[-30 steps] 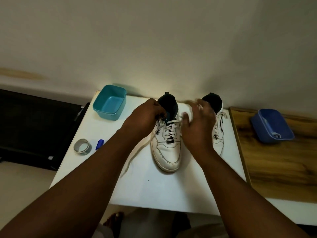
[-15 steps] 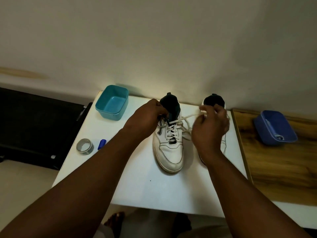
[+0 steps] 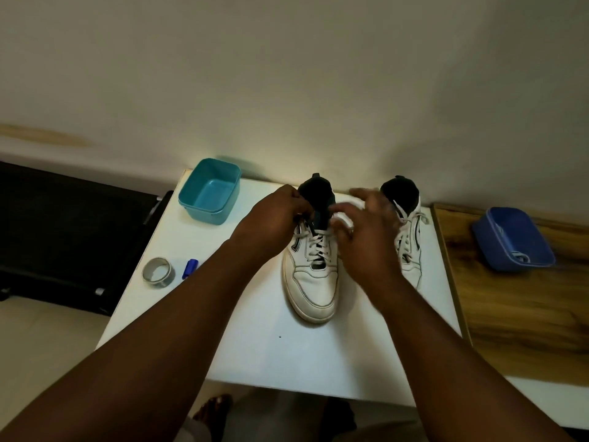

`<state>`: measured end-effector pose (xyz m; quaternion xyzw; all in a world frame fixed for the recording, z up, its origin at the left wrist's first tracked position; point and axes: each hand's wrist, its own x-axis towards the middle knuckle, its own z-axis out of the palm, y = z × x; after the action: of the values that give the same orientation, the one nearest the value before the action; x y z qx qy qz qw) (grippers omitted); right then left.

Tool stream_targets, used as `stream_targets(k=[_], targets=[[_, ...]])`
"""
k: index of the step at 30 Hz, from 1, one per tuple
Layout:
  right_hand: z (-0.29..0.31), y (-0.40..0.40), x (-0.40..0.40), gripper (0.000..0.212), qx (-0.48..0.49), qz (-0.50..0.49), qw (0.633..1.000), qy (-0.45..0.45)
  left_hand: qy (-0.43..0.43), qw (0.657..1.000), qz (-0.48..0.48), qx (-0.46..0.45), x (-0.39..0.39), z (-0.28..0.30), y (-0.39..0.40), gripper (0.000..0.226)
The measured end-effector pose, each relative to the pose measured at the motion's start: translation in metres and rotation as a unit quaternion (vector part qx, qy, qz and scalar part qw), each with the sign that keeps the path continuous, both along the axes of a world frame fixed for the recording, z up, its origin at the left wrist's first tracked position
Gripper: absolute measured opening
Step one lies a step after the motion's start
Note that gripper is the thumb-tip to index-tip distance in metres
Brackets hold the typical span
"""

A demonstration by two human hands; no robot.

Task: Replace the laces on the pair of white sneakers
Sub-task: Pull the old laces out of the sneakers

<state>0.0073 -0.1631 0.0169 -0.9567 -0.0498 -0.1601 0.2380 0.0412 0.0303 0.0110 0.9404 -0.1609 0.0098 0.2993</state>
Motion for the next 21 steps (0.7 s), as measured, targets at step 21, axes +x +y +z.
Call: stream_targets(k=[21], targets=[[-0.015, 0.016, 0.001, 0.014, -0.086, 0.002, 0.996, 0.020, -0.007, 1.000, 0.005, 0.008, -0.005, 0.005, -0.002, 0.027]])
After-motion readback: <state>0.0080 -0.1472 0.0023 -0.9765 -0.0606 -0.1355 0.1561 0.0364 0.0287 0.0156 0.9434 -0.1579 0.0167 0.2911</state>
